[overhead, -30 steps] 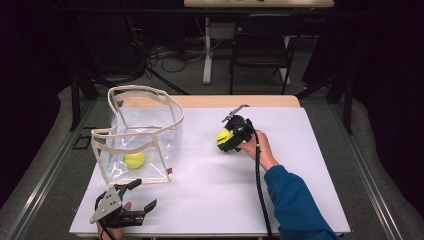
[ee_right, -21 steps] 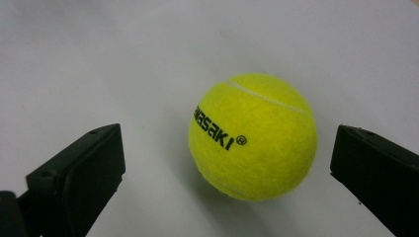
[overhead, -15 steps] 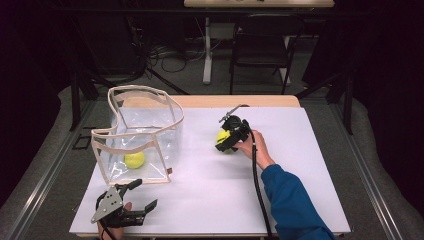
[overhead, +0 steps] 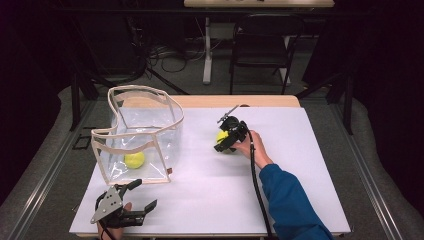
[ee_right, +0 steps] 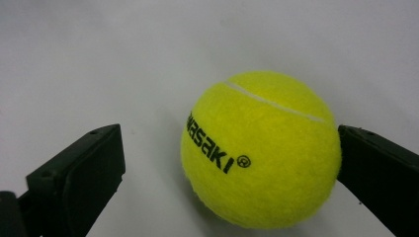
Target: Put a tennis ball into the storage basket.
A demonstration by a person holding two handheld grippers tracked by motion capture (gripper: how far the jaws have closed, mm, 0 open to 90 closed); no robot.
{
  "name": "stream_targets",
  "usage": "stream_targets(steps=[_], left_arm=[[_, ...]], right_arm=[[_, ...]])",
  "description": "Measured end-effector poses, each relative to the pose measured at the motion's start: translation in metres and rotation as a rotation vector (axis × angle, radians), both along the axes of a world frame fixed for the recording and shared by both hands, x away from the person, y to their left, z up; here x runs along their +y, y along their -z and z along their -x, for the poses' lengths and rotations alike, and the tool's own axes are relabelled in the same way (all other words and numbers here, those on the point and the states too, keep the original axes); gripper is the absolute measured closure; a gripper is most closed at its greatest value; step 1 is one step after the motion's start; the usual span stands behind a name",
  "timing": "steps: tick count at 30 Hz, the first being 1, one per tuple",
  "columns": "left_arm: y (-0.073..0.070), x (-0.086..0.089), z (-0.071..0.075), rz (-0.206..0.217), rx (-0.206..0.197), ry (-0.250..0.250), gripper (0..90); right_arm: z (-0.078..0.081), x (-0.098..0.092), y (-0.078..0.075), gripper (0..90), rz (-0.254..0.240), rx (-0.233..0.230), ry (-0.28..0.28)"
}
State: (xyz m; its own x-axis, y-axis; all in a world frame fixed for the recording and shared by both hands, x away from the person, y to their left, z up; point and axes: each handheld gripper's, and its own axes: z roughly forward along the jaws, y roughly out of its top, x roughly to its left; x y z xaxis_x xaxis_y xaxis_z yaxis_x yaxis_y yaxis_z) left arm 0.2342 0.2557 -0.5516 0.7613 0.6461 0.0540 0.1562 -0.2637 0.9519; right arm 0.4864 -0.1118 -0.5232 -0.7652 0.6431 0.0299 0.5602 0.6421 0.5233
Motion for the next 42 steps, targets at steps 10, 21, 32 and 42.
stream_targets(steps=[10,21,32,42], left_arm=[[0.0,0.0,0.0,-0.002,0.004,0.001,15.8],[0.0,0.0,0.0,0.001,0.0,-0.002,15.8],[0.0,0.001,0.0,0.007,0.0,-0.008,15.7],[0.0,0.001,0.001,0.009,0.001,-0.009,15.7]], right_arm=[[-0.006,0.001,0.002,14.7,0.015,-0.012,0.042],[-0.01,0.003,0.009,25.0,0.056,0.001,0.062],[-0.01,0.003,0.006,25.8,0.065,-0.01,0.046],[-0.004,0.006,-0.003,25.8,0.077,-0.015,0.03]])
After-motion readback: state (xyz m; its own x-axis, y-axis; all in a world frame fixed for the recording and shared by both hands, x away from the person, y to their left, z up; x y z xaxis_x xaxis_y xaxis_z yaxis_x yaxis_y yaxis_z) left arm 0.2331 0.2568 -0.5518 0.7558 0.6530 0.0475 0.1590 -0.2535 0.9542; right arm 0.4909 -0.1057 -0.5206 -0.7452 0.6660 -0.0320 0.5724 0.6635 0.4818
